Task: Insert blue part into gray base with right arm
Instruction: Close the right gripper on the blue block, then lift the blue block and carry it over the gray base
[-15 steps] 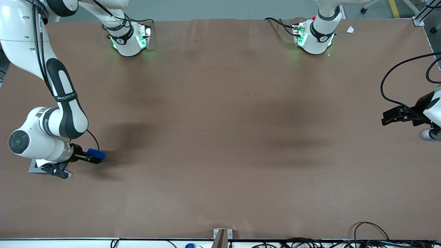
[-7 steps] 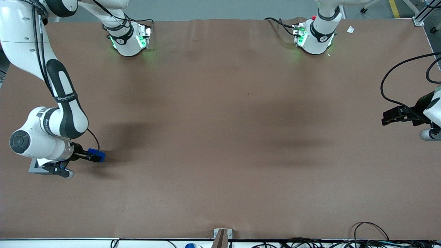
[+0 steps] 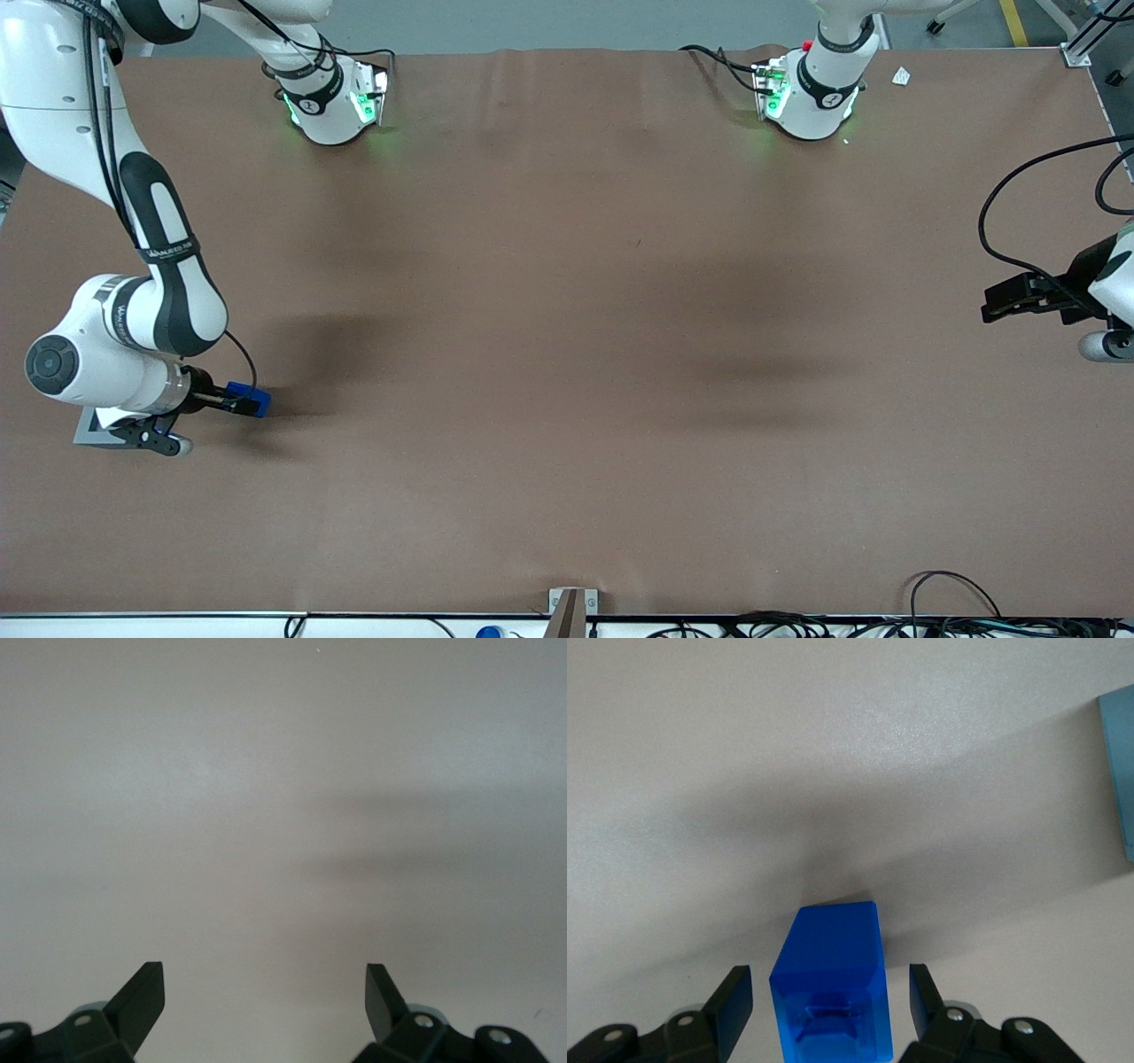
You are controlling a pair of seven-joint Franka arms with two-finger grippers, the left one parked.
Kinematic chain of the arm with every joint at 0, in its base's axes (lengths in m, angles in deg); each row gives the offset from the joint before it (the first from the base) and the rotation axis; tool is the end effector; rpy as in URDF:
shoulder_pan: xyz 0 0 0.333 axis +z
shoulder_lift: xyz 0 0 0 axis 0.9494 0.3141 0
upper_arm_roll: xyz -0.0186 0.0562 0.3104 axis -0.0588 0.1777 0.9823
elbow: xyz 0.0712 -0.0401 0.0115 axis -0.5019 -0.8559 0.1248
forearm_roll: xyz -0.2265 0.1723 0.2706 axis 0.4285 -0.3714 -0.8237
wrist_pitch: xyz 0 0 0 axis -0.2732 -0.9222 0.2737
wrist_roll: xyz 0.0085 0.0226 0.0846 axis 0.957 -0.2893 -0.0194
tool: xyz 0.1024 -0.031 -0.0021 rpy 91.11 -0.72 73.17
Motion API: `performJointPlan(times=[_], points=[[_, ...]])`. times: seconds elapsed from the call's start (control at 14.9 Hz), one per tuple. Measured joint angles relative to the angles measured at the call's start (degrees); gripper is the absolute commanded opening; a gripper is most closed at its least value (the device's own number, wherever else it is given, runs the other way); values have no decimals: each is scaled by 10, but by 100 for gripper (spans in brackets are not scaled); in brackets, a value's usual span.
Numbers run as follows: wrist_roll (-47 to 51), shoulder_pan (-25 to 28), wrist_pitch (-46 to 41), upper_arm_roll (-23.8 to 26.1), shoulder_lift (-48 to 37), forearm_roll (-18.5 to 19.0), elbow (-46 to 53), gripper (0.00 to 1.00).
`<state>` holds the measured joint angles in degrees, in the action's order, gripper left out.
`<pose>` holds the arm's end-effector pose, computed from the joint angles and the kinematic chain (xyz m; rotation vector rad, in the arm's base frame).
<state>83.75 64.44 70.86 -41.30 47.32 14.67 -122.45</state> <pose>0.6653 -0.0784 0.2216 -3.0778 0.4916 0.1253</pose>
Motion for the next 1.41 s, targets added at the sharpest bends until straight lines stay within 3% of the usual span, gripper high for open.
performJointPlan(times=[0.27, 0.54, 0.67, 1.0, 1.21, 1.41], points=[[-1, 1, 0, 1, 0, 14, 0, 52], [-2, 1, 0, 2, 0, 23, 0, 13], [-3, 1, 0, 2, 0, 25, 0, 3], [-33, 3, -39, 4, 0, 27, 25, 1], [-126, -4, -130, 1, -2, 28, 99, 1], [-194, -31, -152, -3, -3, 28, 134, 0]])
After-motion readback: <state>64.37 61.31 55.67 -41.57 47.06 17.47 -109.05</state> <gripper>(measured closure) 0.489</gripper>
